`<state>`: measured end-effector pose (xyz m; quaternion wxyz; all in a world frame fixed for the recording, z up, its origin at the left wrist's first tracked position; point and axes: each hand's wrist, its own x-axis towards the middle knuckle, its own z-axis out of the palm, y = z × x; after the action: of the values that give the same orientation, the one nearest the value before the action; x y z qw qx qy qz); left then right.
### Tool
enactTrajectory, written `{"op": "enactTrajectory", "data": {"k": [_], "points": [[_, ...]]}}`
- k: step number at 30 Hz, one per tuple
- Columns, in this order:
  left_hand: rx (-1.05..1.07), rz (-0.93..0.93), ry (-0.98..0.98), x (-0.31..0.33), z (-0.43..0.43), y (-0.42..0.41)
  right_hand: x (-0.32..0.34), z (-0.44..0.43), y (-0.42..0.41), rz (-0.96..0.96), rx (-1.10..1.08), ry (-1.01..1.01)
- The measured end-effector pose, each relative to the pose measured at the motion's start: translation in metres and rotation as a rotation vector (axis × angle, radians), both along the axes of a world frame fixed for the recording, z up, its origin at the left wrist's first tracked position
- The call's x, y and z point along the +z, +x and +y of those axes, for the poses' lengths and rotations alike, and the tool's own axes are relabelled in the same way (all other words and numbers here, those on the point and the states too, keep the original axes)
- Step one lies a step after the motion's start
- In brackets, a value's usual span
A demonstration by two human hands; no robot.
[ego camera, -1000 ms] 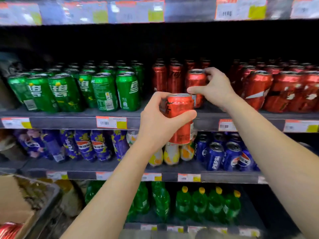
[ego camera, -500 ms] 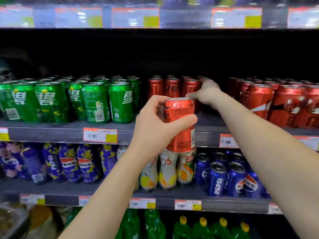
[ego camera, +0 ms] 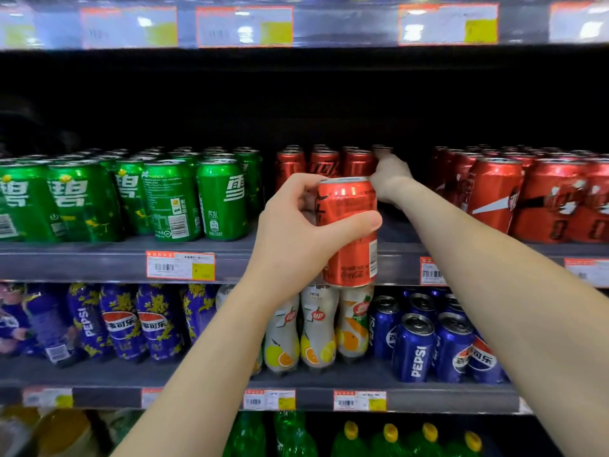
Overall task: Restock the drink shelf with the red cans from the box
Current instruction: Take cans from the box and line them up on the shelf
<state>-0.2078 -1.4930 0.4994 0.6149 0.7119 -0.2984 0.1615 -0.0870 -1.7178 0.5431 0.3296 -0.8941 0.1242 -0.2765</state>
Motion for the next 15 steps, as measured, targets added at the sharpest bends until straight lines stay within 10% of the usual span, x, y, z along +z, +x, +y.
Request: {"op": "enactTrajectory", "data": {"k": [11,15], "points": [[0.031,-0.021,-0.006,-0.008,-0.003,-0.005,0.005,0.011,-0.021,-0.076,-0.086,-0.016],[0.077,-0.061,0.034,0.005,-0.004,0.003,0.014,0.026,-0.082,-0.184,0.315,0.338]]}}
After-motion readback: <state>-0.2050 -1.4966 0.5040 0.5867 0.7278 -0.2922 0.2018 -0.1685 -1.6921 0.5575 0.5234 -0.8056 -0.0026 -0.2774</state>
